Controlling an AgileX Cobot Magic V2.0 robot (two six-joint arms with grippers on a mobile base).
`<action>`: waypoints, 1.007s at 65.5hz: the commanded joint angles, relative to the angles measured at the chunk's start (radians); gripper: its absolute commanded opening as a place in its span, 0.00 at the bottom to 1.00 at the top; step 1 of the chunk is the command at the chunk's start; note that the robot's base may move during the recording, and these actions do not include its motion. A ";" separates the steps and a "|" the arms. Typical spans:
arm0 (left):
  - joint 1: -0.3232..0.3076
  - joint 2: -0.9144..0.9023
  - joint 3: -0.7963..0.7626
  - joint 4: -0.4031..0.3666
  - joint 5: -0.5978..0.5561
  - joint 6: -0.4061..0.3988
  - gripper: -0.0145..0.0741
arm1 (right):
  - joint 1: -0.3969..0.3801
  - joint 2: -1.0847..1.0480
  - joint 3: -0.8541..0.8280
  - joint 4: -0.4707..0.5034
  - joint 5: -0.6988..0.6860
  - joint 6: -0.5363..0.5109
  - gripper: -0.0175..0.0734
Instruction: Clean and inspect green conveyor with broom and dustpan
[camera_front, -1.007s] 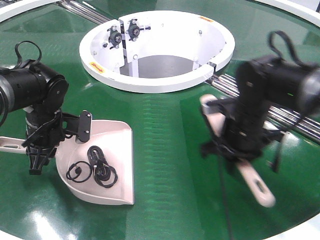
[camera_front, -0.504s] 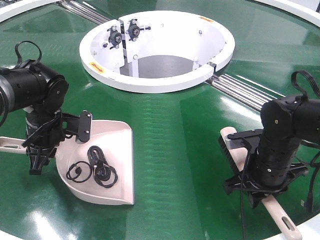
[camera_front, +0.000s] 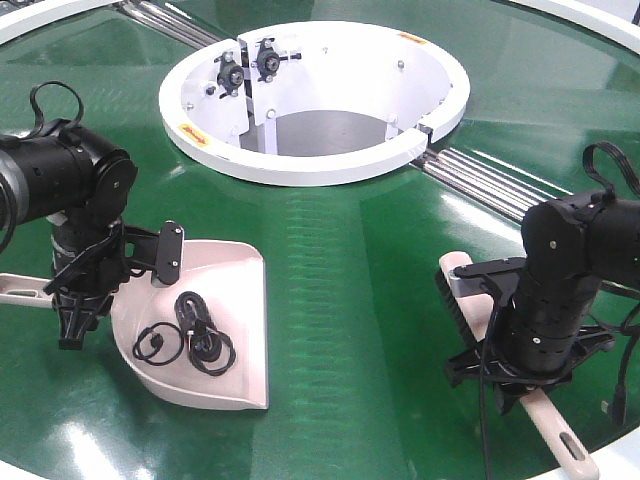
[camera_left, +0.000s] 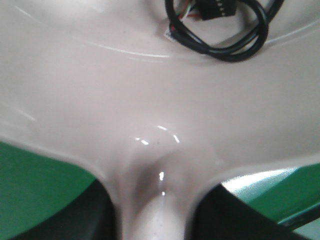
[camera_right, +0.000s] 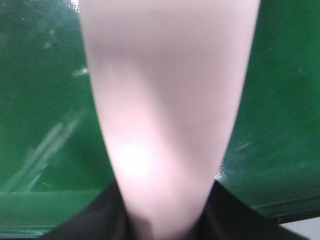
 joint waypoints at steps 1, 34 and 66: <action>-0.006 -0.053 -0.026 -0.001 0.028 -0.007 0.16 | -0.006 -0.046 -0.018 0.001 0.017 -0.009 0.19; -0.006 -0.053 -0.026 -0.001 0.026 -0.007 0.16 | -0.006 -0.046 -0.018 0.002 0.039 -0.009 0.19; -0.006 -0.053 -0.026 -0.001 0.016 -0.007 0.16 | -0.006 -0.046 -0.018 0.006 0.047 -0.005 0.19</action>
